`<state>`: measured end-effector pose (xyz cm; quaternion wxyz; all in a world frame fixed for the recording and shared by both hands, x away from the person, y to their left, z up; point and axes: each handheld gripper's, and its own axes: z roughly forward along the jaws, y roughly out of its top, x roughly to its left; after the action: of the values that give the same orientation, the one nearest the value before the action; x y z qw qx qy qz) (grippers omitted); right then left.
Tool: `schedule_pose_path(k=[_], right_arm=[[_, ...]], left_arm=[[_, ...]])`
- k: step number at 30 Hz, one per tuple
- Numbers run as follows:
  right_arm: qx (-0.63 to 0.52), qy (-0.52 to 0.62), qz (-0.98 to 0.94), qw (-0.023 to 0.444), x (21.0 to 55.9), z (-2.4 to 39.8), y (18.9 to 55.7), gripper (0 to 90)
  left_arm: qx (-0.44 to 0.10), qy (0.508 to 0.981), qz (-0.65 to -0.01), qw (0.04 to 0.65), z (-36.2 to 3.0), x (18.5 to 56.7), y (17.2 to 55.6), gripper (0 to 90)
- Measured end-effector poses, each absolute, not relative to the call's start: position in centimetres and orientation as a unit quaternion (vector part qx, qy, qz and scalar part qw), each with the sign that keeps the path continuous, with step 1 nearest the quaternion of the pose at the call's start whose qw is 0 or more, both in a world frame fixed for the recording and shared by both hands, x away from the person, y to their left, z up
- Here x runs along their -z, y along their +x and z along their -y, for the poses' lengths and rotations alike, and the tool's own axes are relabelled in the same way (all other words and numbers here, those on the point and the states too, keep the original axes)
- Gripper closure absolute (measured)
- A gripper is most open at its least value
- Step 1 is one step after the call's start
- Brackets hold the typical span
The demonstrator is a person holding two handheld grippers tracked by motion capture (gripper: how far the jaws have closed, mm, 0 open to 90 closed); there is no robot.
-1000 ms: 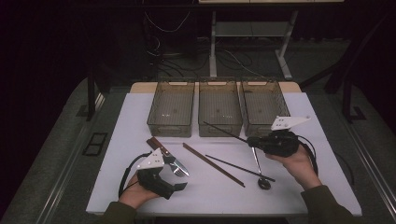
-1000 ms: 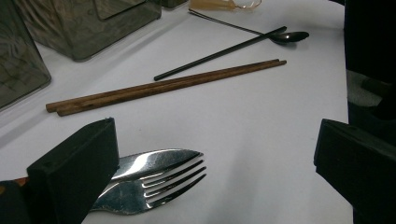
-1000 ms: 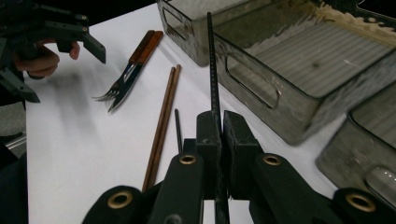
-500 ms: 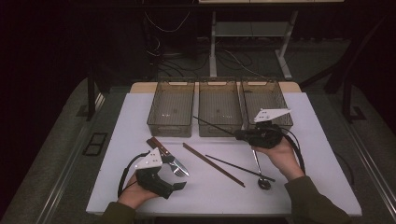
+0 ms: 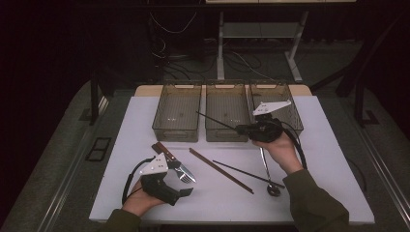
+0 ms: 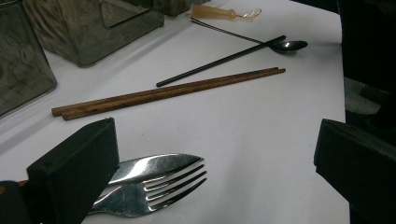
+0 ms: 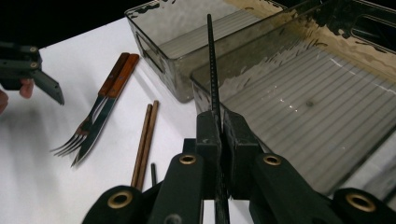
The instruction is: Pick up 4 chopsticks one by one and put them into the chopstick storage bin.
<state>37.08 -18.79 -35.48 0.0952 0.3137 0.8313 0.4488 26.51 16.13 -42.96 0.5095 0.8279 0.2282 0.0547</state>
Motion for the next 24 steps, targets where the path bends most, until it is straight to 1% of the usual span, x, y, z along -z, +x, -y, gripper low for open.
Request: schedule_pose_path(k=[14, 24], right_arm=[[-0.434, 0.324, -0.835, 0.098, 34.1, 14.7, 39.9, 85.6], [-0.424, 0.336, -0.834, 0.108, 33.8, 11.9, 42.0, 85.6]], left_arm=[[-0.051, 0.825, -0.231, 0.513, -16.1, 43.0, 26.5, 0.0], [-0.045, 0.825, -0.23, 0.514, -16.1, 43.0, 26.6, 0.0]])
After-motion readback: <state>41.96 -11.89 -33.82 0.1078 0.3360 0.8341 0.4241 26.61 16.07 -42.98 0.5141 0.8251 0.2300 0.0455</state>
